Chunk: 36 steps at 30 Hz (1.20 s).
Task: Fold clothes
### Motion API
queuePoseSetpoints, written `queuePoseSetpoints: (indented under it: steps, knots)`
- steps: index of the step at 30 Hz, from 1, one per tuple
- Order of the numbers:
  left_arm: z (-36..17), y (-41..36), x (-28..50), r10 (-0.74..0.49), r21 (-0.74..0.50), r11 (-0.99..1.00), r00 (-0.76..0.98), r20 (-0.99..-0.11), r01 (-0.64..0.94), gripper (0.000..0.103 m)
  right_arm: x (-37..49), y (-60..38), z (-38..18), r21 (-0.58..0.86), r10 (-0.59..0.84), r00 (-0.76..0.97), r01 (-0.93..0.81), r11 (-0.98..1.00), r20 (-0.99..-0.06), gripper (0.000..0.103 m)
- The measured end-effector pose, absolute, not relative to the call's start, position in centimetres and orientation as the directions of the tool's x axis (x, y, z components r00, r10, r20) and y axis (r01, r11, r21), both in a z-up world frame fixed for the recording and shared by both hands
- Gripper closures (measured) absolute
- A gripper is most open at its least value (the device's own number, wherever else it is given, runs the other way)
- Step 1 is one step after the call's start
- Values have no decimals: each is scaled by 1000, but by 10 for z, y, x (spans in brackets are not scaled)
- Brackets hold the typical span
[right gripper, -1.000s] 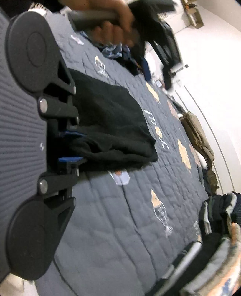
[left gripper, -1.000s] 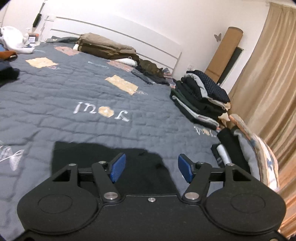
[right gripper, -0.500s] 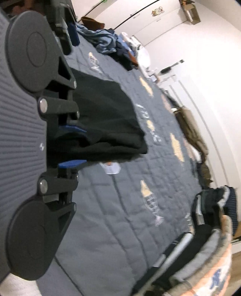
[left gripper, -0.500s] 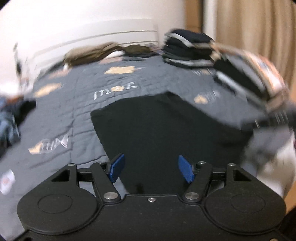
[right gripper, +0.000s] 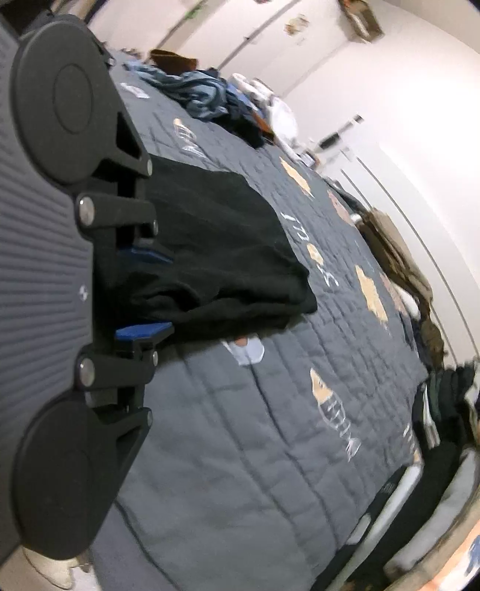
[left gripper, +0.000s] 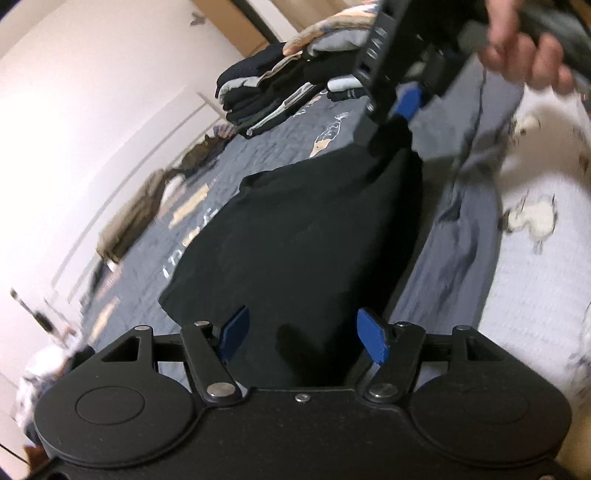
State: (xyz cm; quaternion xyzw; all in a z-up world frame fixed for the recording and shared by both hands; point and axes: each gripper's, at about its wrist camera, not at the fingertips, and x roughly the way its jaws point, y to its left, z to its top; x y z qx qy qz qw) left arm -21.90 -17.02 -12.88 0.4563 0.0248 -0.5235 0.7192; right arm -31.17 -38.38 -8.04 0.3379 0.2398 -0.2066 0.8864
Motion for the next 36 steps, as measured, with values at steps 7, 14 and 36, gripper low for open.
queuePoseSetpoints:
  steps: [7,14,36]
  knots:
    - [-144,-166,-222,-727,729,-19,491,-480,684,76,-316,-382,-72,513,-221,830,502,696,-512,92]
    - [-135,-165,-226,-733,688,29,484,-478,725,73,-320,-389,-72,582,-190,849,484,654,-492,92]
    - [-115,-169,-219,-752,530,58,386,-534,846,58,-316,-390,-78,597,-188,842,499,628,-505,92]
